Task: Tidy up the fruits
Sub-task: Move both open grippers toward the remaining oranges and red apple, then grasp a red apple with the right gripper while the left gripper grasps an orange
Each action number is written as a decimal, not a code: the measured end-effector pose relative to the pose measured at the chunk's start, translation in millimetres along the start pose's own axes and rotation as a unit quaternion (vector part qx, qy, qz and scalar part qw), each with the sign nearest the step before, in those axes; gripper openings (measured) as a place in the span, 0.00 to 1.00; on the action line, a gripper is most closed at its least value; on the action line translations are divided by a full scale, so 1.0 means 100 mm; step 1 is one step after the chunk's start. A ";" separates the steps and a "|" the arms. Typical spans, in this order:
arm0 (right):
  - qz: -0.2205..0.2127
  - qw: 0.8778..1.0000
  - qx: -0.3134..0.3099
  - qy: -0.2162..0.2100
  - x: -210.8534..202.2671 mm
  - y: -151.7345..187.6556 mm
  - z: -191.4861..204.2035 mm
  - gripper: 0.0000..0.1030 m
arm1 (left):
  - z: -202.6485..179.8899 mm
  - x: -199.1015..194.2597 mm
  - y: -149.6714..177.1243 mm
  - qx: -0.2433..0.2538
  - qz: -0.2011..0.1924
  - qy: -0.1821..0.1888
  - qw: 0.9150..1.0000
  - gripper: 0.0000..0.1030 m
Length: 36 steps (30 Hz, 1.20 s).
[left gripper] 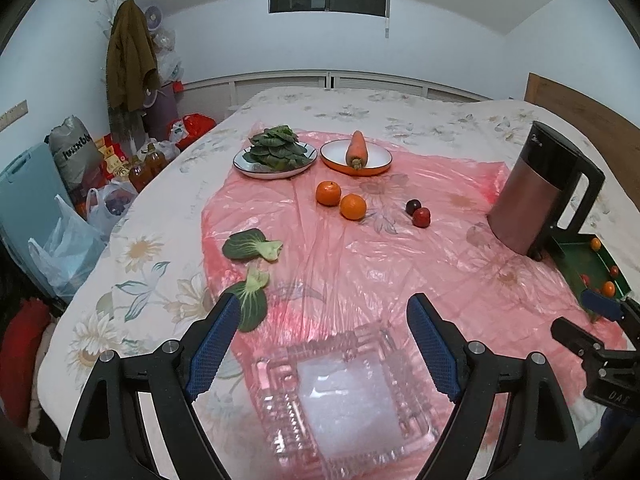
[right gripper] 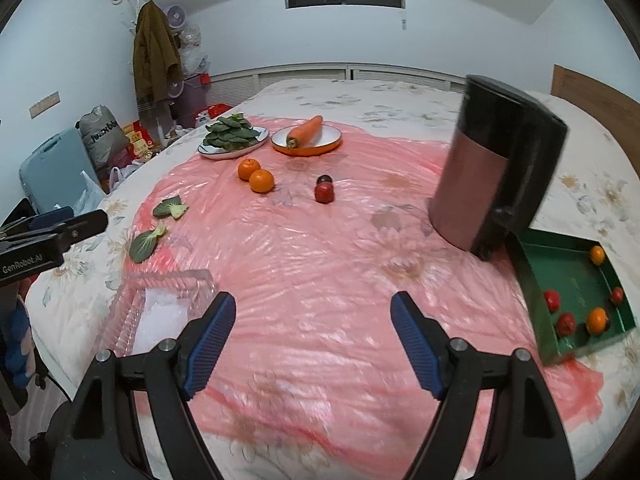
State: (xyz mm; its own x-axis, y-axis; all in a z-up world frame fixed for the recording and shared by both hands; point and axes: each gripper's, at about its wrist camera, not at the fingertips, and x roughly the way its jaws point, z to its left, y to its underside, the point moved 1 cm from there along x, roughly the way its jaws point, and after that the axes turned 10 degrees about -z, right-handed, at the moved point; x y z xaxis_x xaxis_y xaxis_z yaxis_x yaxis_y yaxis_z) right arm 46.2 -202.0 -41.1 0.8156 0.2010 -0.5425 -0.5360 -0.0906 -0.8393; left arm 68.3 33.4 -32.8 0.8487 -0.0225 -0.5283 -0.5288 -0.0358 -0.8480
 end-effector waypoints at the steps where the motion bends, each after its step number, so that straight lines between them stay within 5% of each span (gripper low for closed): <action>1: 0.001 1.000 0.001 -0.004 0.07 -0.02 0.01 1.00 | -0.01 0.06 -0.03 -0.003 0.002 0.001 1.000 0.79; 18: 0.005 1.000 0.002 -0.028 0.86 -0.30 -0.04 1.00 | -0.23 0.77 -0.23 -0.014 0.028 0.007 0.999 0.79; 33: 0.009 0.998 0.009 -0.067 1.78 -0.60 -0.07 1.00 | -0.01 1.71 -0.49 -0.095 0.074 0.008 0.993 0.70; 36: 0.012 0.998 0.012 -0.065 1.97 -0.64 -0.14 0.88 | -0.10 1.93 -0.52 -0.096 0.085 0.017 0.992 0.65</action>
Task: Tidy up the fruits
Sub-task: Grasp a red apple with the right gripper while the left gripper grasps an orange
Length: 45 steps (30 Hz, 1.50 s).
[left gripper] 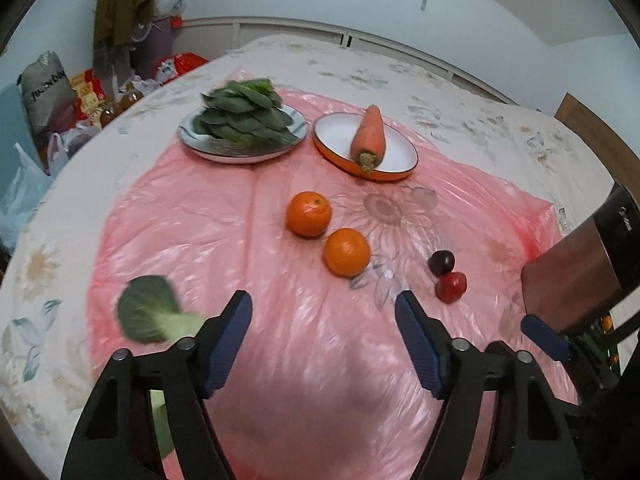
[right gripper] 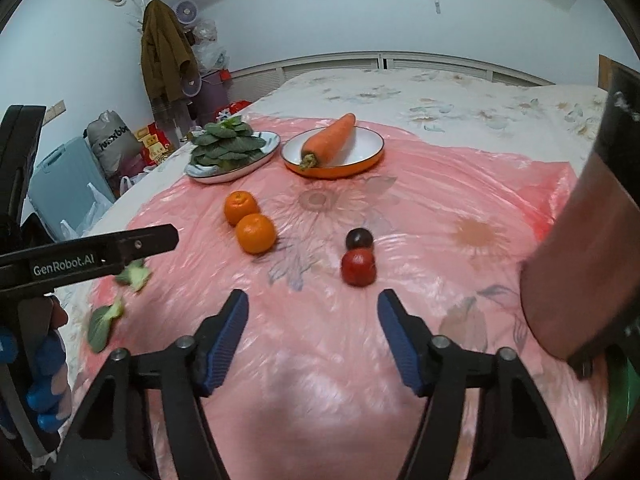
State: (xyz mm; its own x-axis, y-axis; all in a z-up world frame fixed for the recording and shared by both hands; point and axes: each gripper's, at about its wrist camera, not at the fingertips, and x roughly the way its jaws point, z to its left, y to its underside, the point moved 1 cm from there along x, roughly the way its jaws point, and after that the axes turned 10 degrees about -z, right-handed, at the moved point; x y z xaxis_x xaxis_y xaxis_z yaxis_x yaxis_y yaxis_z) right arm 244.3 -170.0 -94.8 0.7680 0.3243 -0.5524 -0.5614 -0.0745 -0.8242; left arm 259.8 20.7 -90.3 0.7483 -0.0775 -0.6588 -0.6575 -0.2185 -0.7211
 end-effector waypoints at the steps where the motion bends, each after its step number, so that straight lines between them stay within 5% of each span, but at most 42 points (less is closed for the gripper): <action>1: 0.002 1.000 0.001 0.001 0.07 -0.01 -0.04 0.83 | -0.04 0.09 -0.01 0.002 0.003 0.000 1.000 0.64; 10: 0.028 1.000 0.013 0.005 0.60 -0.04 -0.29 0.65 | -0.19 0.62 -0.07 -0.001 0.022 -0.015 1.000 0.62; 18: 0.049 0.999 0.004 0.003 0.82 -0.01 -0.33 0.64 | -0.21 0.93 -0.02 -0.010 0.037 -0.040 0.998 0.62; 21: 0.053 0.999 -0.005 0.001 0.87 -0.02 -0.31 0.55 | -0.20 1.00 0.00 -0.012 0.040 -0.046 0.998 0.62; 25: 0.064 0.998 -0.004 -0.005 0.94 0.00 -0.34 0.29 | -0.18 1.07 -0.01 -0.020 0.041 -0.052 0.998 0.62; 38: 0.076 0.997 -0.001 -0.011 1.02 0.04 -0.38 0.28 | -0.17 1.19 0.05 -0.017 0.049 -0.061 0.997 0.60; 45: 0.064 0.998 0.006 -0.013 0.96 0.03 -0.38 0.26 | -0.12 1.13 0.06 -0.021 0.039 -0.044 0.998 0.42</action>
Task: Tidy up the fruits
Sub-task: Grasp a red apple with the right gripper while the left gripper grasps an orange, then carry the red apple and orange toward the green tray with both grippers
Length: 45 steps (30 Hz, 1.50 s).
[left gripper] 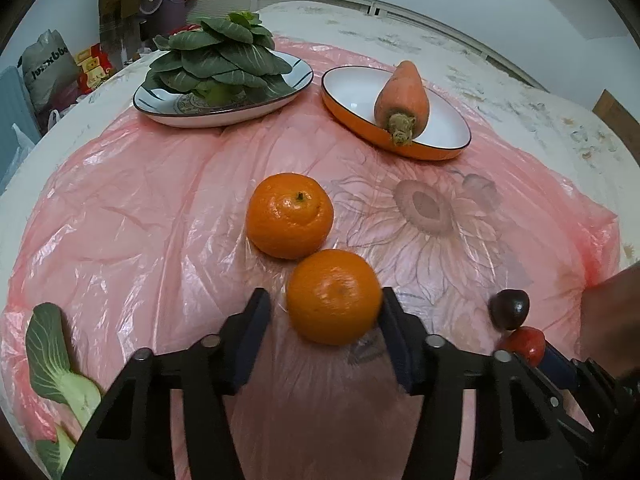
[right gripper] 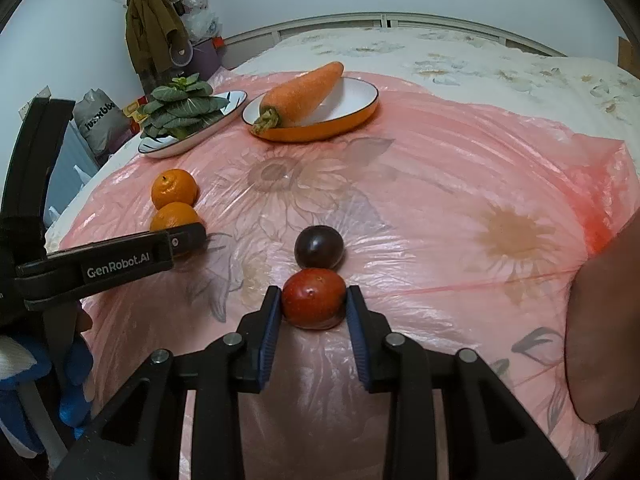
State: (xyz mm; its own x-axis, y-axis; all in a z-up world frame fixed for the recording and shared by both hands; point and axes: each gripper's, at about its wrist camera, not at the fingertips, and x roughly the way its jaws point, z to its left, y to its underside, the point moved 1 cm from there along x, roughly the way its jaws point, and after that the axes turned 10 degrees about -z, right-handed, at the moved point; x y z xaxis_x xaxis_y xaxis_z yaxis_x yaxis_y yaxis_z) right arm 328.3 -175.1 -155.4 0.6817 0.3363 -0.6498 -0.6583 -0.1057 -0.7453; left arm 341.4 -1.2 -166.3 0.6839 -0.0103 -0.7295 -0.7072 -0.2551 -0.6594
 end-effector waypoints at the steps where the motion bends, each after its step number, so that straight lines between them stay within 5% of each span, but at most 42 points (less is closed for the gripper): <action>1: -0.002 1.000 0.001 0.000 -0.01 0.00 0.01 0.26 | 0.00 -0.01 0.01 0.002 0.000 0.004 1.000 0.39; 14: -0.018 1.000 0.008 -0.023 -0.24 0.05 0.04 0.26 | 0.18 -0.17 -0.01 -0.034 -0.018 0.055 0.998 0.37; 24: -0.020 0.999 0.016 -0.026 -0.45 0.15 0.10 0.26 | 0.33 -0.35 0.08 -0.058 -0.012 0.061 0.996 0.37; 45: -0.016 0.999 0.025 -0.021 -1.40 0.56 0.45 0.26 | 0.48 -1.57 0.59 -0.004 -0.040 0.063 0.997 0.37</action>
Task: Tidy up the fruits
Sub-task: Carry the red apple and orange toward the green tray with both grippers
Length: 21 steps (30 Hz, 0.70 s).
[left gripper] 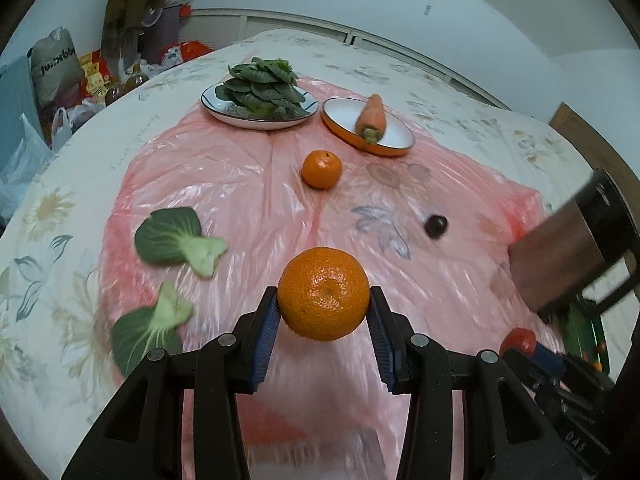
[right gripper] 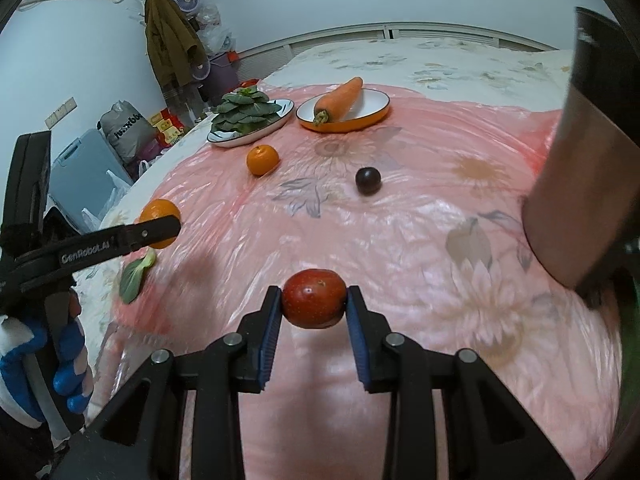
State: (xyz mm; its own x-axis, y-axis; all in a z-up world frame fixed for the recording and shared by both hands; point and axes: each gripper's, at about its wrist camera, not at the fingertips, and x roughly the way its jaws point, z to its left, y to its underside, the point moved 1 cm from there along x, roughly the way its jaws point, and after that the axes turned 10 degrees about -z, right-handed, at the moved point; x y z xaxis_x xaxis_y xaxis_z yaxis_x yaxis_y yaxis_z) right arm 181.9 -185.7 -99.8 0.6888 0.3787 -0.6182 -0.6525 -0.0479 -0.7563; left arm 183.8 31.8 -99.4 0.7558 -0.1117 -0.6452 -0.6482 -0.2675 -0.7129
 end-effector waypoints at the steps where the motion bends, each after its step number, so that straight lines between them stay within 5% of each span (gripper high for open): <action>1: 0.000 1.000 -0.001 0.004 -0.08 0.03 0.02 0.26 | -0.01 -0.04 0.02 0.002 0.000 0.002 1.000 0.37; 21: -0.009 0.999 -0.014 0.045 -1.03 0.42 0.24 0.26 | -0.38 -0.91 0.66 0.072 -0.013 0.028 0.997 0.37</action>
State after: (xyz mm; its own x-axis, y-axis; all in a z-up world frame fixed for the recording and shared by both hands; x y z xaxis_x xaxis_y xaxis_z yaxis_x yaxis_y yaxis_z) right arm 75.8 -204.7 -62.7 0.7270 0.2951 -0.6199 -0.6312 -0.0678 -0.7726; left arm 76.1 -11.9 -77.5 0.7744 -0.1611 -0.6118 -0.6312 -0.1306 -0.7646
